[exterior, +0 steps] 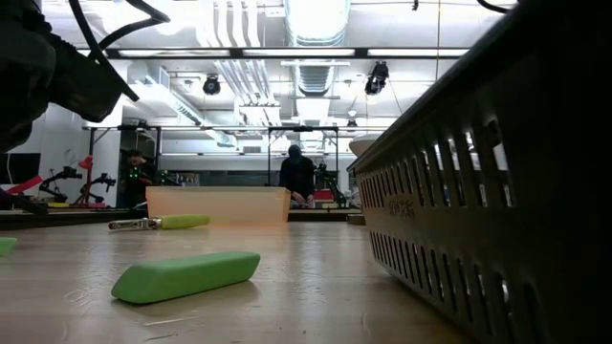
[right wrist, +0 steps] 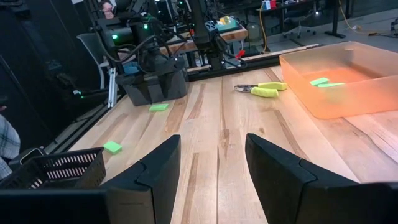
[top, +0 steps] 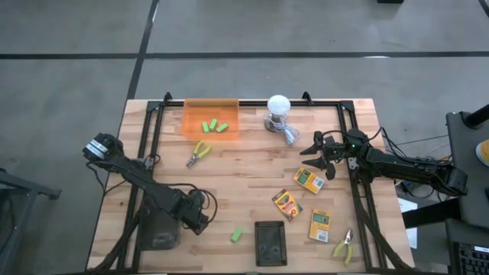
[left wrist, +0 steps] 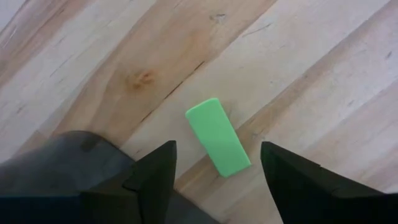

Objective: Pick & Place School Supplies
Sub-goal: Put the green eraser into the orange bin

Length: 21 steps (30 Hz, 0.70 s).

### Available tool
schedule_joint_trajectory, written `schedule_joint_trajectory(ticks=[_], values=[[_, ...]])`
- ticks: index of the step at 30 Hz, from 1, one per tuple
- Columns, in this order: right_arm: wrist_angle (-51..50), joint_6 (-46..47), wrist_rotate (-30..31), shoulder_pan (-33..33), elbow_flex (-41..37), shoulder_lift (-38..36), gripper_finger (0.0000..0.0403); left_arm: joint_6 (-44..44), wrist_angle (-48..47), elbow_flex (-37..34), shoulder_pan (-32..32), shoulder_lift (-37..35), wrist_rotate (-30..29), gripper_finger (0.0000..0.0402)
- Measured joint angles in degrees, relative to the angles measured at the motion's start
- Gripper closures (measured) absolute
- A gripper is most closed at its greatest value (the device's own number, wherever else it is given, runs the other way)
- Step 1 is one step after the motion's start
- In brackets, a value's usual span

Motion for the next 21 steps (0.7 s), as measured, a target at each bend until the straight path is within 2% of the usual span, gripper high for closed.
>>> schedule_joint_trajectory(ticks=[21], values=[[0.00,0.00,0.00,0.01,-0.02,0.00,0.0225,-1.59,1.53,-0.11,1.51,0.19,0.14,0.0163]])
